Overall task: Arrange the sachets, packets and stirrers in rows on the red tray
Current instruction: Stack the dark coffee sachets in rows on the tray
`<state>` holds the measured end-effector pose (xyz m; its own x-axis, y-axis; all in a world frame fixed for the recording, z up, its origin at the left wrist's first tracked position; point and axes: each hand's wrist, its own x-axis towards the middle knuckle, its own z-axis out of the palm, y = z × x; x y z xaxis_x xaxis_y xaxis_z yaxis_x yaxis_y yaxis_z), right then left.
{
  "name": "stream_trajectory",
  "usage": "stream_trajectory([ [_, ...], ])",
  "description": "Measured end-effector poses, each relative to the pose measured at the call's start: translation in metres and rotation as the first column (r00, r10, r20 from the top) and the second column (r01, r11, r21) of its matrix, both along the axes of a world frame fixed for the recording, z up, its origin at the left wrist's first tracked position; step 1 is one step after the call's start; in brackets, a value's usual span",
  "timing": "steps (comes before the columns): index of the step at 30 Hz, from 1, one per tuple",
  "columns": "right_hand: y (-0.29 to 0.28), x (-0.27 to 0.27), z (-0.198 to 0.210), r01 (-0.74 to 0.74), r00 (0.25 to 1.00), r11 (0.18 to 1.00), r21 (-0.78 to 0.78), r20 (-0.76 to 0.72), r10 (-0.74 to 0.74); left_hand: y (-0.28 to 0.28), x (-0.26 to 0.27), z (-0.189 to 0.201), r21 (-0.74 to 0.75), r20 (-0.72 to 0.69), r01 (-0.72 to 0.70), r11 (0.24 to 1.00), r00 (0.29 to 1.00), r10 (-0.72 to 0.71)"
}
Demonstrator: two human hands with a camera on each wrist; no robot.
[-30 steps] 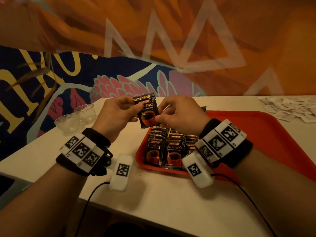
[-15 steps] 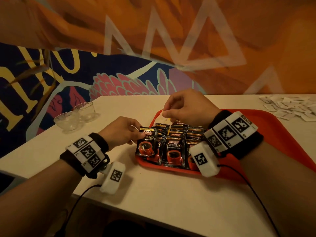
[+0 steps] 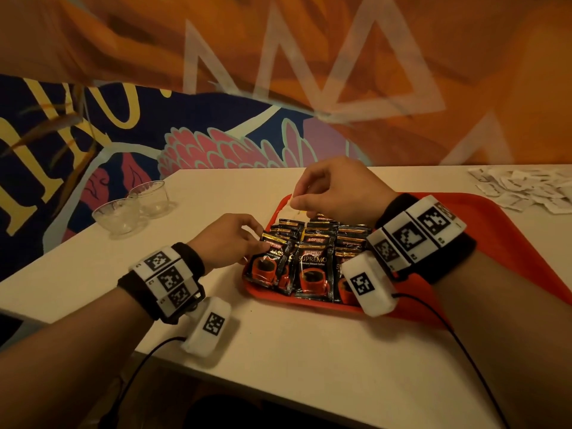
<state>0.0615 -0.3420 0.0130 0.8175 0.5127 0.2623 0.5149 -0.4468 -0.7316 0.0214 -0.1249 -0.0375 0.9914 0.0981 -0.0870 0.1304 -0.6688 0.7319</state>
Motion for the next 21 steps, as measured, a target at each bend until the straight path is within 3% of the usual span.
stream_trajectory([
  [2,0.000,0.000,0.000,-0.001,1.000,1.000,0.001,0.000,0.001,-0.004,-0.001,0.000,0.025,-0.029,0.005,1.000,1.000,-0.004],
  [5,0.000,0.001,0.000,-0.009,1.000,1.000,0.009,-0.005,0.010,-0.014,-0.007,0.004,0.205,-0.057,0.064,0.977,0.997,-0.054],
  [11,0.000,0.000,-0.001,-0.014,1.000,1.000,0.024,-0.008,0.014,-0.033,-0.014,0.001,0.527,-0.089,0.191,0.828,0.981,-0.170],
  [15,0.000,-0.001,0.000,-0.017,1.000,1.000,0.018,-0.007,0.018,-0.039,-0.014,-0.003,0.606,-0.124,0.191,0.772,0.981,-0.146],
  [21,-0.001,0.000,0.001,-0.018,1.000,0.999,0.028,-0.013,0.019,-0.039,-0.013,-0.003,0.673,-0.038,0.091,0.734,0.995,-0.089],
])
